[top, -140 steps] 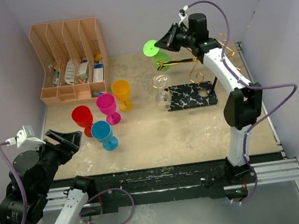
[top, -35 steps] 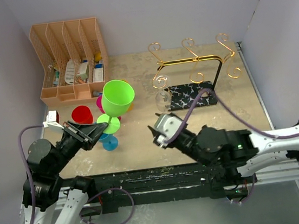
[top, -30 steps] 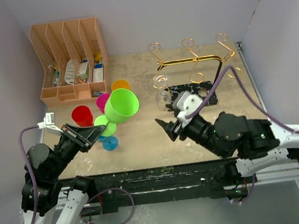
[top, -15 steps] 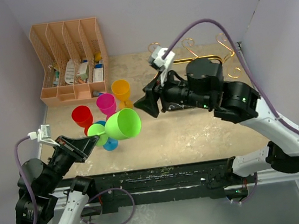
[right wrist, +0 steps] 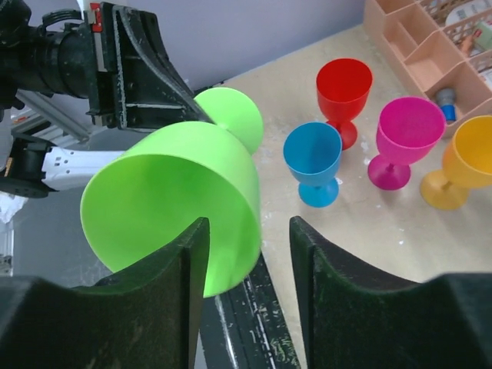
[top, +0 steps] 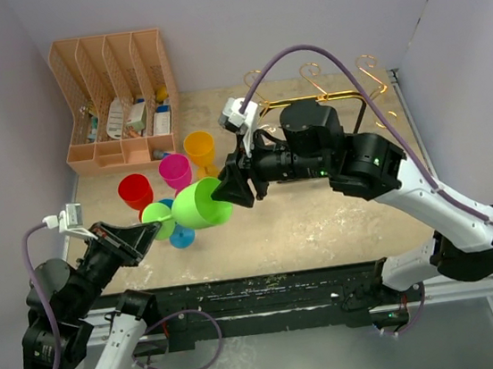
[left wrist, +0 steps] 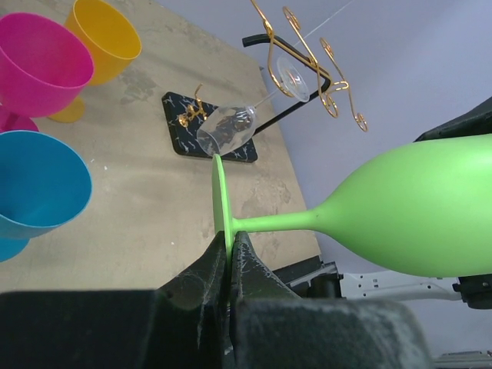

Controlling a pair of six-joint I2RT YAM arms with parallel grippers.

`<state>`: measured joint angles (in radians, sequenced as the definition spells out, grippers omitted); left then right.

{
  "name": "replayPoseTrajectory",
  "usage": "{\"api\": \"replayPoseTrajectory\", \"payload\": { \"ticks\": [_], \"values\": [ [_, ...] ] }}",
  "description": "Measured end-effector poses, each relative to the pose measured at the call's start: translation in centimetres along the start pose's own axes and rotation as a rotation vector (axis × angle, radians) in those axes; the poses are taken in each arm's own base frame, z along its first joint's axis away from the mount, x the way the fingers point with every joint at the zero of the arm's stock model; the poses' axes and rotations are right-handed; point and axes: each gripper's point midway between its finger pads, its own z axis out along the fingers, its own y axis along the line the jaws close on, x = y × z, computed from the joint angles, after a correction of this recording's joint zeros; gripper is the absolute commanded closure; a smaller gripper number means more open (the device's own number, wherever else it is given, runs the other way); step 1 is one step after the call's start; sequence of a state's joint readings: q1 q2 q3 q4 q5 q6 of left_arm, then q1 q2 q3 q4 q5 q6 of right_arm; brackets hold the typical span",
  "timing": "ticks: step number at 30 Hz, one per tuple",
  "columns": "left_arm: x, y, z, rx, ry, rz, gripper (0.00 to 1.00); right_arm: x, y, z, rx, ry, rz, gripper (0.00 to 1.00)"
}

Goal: Take the wine glass off the wine glass rack

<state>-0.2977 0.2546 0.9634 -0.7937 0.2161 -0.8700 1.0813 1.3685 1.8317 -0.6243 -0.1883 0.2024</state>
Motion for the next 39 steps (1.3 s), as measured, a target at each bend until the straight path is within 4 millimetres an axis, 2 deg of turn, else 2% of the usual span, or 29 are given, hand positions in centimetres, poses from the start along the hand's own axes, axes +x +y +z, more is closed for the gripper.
{"api": "replayPoseTrajectory", "payload": {
  "ticks": [1,3,4,5,6,8,9,10,11,20,22,25,29,32,35,39],
  "values": [
    [0.0,0.0,0.1,-0.002,0.003,-0.001,1.0,0.2,0.2,0.2,-0.013,0.007,0.002,0.66],
    [0.1,0.1,0.3,-0.01,0.01,-0.003,1.0,0.7,0.4,0.7,-0.035,0.027,0.007,0.95],
    [0.1,0.2,0.5,-0.014,0.014,-0.004,1.0,1.0,0.4,1.1,-0.041,0.037,0.008,1.0],
    [0.1,0.2,0.5,-0.015,0.018,-0.003,0.95,1.3,0.4,1.5,-0.042,0.048,0.011,1.0],
    [0.2,0.4,0.6,-0.022,0.021,0.001,0.81,1.6,0.0,1.9,-0.028,0.059,0.015,1.0],
    [0.1,0.6,0.5,-0.035,0.018,0.008,0.48,1.8,-1.0,2.3,0.006,0.067,0.028,1.0],
    [0.1,0.7,0.5,-0.041,0.019,0.013,0.36,1.9,-1.4,2.5,0.024,0.07,0.035,1.0],
    [-0.1,0.6,0.5,-0.046,0.017,0.013,0.26,2.1,-1.7,2.6,0.048,0.074,0.039,1.0],
    [-0.4,0.7,0.5,-0.065,0.01,0.005,0.22,2.3,-2.2,2.7,0.082,0.081,0.042,1.0],
    [-2.8,2.8,0.2,-0.272,-0.036,0.026,0.19,4.4,-6.8,2.3,0.327,0.148,0.07,1.0],
    [-3.0,3.3,0.2,-0.302,-0.04,0.036,0.19,5.6,-7.4,3.1,0.349,0.191,0.074,1.0],
    [-3.2,3.7,0.0,-0.329,-0.048,0.054,0.2,8.6,-8.6,5.1,0.377,0.301,0.079,1.0],
    [-3.6,3.6,-0.4,-0.334,-0.061,0.072,0.2,12.6,-10.1,7.5,0.409,0.432,0.087,1.0],
    [-4.1,3.4,-0.6,-0.33,-0.074,0.087,0.2,14.4,-11.1,8.3,0.442,0.494,0.077,1.0],
    [-4.3,3.3,-0.7,-0.331,-0.083,0.095,0.2,15.6,-11.7,8.7,0.461,0.534,0.071,1.0],
    [-4.4,3.4,-0.8,-0.337,-0.086,0.104,0.2,15.9,-12.3,9.1,0.478,0.55,0.063,1.0]
  ]
}}
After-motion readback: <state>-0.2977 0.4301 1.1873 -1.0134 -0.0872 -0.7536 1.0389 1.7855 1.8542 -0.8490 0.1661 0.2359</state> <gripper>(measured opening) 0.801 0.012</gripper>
